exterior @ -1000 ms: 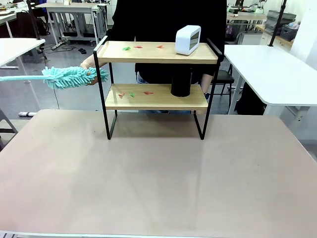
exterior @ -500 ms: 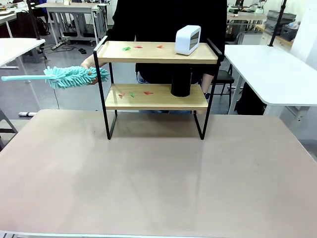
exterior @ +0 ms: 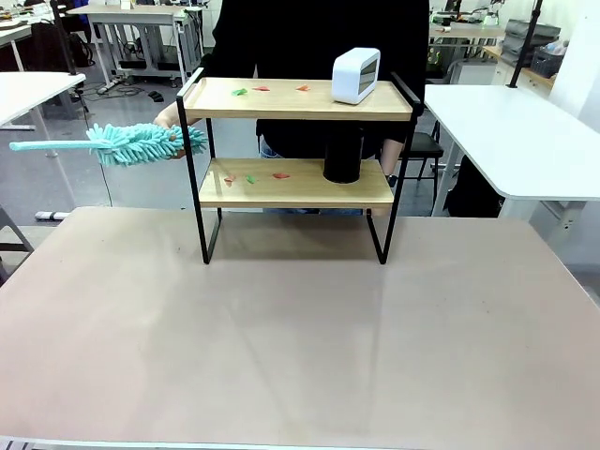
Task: Clean the shelf.
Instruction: Pick up the Duster from the human.
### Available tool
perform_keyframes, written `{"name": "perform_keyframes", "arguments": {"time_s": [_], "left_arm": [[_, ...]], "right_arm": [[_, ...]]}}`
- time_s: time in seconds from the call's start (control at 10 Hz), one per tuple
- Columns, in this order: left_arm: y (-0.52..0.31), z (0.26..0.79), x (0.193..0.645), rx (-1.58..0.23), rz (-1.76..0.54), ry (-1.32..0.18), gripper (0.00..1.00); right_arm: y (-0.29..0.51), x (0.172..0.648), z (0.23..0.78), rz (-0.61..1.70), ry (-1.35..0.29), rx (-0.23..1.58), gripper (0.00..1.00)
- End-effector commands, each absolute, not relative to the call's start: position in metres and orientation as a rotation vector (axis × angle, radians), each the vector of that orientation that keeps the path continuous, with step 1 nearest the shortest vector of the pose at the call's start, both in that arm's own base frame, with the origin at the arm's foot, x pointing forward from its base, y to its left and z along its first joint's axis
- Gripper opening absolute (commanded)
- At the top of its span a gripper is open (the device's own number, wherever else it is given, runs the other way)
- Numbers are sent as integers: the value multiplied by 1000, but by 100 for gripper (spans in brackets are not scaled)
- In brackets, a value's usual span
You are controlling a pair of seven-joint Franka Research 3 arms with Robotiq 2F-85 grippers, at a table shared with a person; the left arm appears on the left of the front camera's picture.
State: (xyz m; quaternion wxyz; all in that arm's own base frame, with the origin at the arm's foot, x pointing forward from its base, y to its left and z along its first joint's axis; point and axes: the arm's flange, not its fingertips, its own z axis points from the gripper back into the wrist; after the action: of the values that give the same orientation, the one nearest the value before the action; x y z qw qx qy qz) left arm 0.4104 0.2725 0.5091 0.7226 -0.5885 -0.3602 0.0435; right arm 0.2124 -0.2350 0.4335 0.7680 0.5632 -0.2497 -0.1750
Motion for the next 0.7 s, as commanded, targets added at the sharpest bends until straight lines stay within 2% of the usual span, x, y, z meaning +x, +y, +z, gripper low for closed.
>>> {"name": "perform_keyframes", "arguments": {"time_s": [0.0, 0.3, 0.5, 0.6], "left_arm": [[261, 515, 447, -1273, 66, -744, 100], [235, 505, 498, -1292, -87, -436, 100], [210, 497, 516, -1327, -112, -161, 100], [189, 491, 522, -1320, -89, -75, 100]], "right_arm": [[-237, 214, 435, -358, -575, 1231, 100], [-237, 214, 435, -358, -575, 1231, 100], [-237, 214, 435, -358, -575, 1231, 100], [-237, 214, 435, -358, -575, 1231, 100]]}}
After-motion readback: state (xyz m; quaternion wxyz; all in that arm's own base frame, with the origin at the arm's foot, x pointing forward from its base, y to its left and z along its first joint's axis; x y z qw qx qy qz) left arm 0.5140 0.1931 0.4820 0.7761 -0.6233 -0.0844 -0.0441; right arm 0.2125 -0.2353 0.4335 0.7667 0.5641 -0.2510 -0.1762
